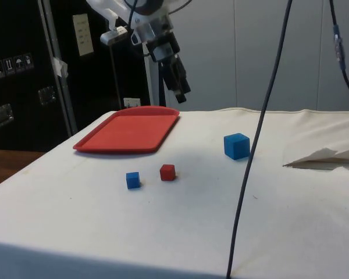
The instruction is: Pick up the largest block and place it onto the tray.
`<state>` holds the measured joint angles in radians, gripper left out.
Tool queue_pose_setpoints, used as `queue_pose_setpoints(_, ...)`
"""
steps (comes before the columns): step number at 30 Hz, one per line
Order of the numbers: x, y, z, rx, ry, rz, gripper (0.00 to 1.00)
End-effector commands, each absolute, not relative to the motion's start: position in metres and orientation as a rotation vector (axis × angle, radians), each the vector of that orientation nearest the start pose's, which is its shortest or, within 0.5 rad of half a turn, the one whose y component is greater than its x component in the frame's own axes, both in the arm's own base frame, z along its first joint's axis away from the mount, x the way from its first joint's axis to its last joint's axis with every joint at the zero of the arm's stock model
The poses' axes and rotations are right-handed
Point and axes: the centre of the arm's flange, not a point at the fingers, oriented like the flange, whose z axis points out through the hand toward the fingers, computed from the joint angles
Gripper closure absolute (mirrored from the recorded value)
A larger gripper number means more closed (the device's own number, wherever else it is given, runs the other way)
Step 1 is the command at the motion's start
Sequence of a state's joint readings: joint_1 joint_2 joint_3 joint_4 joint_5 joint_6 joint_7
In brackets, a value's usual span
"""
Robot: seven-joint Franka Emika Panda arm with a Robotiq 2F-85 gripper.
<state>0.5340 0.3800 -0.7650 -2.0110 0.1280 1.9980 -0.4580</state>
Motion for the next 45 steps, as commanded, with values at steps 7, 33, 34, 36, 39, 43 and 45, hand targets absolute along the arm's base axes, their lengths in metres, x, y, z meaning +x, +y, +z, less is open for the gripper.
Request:
queue_pose_setpoints(7, 0.536, -0.115, 0.283, -3.165, -0.246, 0.486, 0.0)
queue_pose_setpoints(33, 0.506, -0.12, 0.251, -3.205, -0.235, 0.313, 0.0)
queue_pose_setpoints(34, 0.505, -0.12, 0.25, -3.206, -0.235, 0.301, 0.0)
queue_pose_setpoints(36, 0.503, -0.12, 0.247, -3.197, -0.239, 0.303, 0.0)
queue_pose_setpoints(39, 0.497, -0.121, 0.245, -3.212, -0.234, 0.253, 0.0)
queue_pose_setpoints(43, 0.494, -0.121, 0.241, -3.205, -0.236, 0.259, 0.0)
queue_pose_setpoints(45, 0.483, -0.123, 0.237, -3.218, -0.238, 0.239, 0.0)
